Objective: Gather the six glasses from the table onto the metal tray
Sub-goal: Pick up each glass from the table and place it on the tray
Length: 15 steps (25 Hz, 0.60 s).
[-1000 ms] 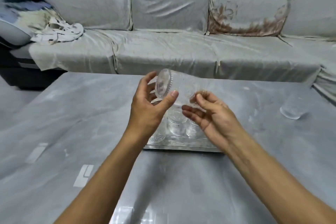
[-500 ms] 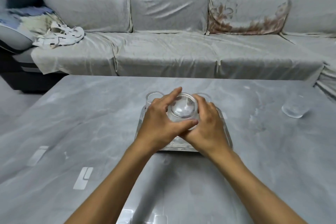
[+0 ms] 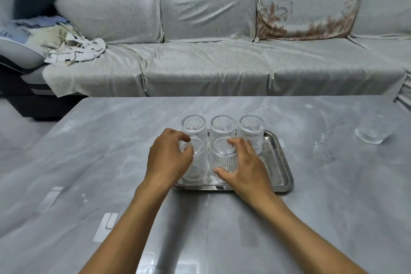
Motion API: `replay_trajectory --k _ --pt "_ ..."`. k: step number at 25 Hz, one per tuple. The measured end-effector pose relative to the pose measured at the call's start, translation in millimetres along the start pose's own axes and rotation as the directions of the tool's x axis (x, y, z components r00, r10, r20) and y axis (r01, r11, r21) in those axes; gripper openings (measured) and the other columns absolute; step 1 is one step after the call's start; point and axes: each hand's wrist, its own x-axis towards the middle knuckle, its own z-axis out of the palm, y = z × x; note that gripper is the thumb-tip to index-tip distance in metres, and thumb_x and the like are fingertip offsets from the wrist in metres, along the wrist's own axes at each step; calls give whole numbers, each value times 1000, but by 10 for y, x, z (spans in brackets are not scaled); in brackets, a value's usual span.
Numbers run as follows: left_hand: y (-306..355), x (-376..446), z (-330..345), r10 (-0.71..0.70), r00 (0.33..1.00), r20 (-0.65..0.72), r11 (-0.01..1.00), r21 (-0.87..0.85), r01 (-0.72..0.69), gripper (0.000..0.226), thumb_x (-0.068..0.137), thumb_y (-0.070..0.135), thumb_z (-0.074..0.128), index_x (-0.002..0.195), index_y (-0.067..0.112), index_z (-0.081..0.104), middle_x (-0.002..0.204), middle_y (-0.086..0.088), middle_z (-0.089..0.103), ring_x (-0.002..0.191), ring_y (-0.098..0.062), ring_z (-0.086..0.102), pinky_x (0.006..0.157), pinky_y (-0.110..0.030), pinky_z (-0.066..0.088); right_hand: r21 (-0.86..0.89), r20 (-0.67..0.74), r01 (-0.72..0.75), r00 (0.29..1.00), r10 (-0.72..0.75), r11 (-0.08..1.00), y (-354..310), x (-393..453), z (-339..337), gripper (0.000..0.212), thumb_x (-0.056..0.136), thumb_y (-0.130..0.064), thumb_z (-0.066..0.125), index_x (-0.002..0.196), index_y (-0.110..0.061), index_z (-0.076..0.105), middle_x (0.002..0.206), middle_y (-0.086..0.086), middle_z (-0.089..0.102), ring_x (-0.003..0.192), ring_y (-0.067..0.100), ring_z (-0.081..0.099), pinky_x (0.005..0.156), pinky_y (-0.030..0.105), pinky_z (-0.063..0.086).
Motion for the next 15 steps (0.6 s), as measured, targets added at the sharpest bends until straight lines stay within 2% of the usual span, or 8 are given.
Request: replay_trajectory --k 2,4,6,7,8,10,13,15 --pt "50 -44 -35 41 999 -12 998 46 -40 25 84 22 63 108 17 71 119 -2 66 105 -24 62 87 -35 50 35 24 -14 1000 13 999 -9 -33 -33 70 68 -44 77 125 -31 39 125 -4 50 102 21 59 78 38 52" --pt "149 -142 -28 175 979 -101 983 80 -167 27 84 16 63 110 15 70 118 -4 67 106 -27 61 88 -37 49 128 -33 -54 998 59 990 7 -94 -144 64 72 -47 73 126 -30 43 125 -7 51 104 14 56 82 33 49" --pt "364 -350 115 367 920 -136 929 -3 -371 31 83 15 62 114 17 68 116 0 69 106 -23 62 87 -25 45 121 -182 -54 980 76 991 207 -127 -382 41 80 -43 64 116 -27 52 116 -9 59 94 13 59 74 30 49" --pt "512 -471 243 454 887 -89 886 -57 -459 37 82 20 61 119 21 64 119 3 68 109 -18 60 89 -20 42 47 -234 -58 970 67 997 367 -110 -574 29 83 -39 60 109 -26 55 109 -8 62 87 15 62 67 29 47" --pt "689 -568 403 527 850 21 847 -94 -523 44 82 26 59 127 25 59 126 6 65 115 -13 57 91 -16 39 -33 -265 -76 962 65 997 561 -63 -807 21 85 -34 58 104 -24 57 105 -6 63 83 18 63 63 29 45" --pt "1066 -677 820 607 729 316 788 -116 -605 55 86 36 54 140 30 46 144 7 51 132 -12 46 102 -17 34 -172 -274 -166 955 115 971 1001 36 -1303 20 86 -24 56 105 -19 58 110 -1 64 85 25 64 66 30 43" --pt "1577 -578 1415 462 590 663 781 11 -624 69 88 46 55 149 26 29 159 -4 27 145 -21 29 114 -32 28 -338 -270 -326 932 240 883 1578 209 -1867 39 85 -20 53 123 -17 50 129 6 54 102 31 60 76 37 47" --pt "1827 -458 1683 378 517 768 696 132 -706 74 83 55 59 146 29 29 152 -10 32 139 -33 34 110 -44 36 -385 -359 -359 907 220 850 1860 333 -2125 42 85 -18 51 126 -17 48 130 8 54 100 33 60 73 39 47"
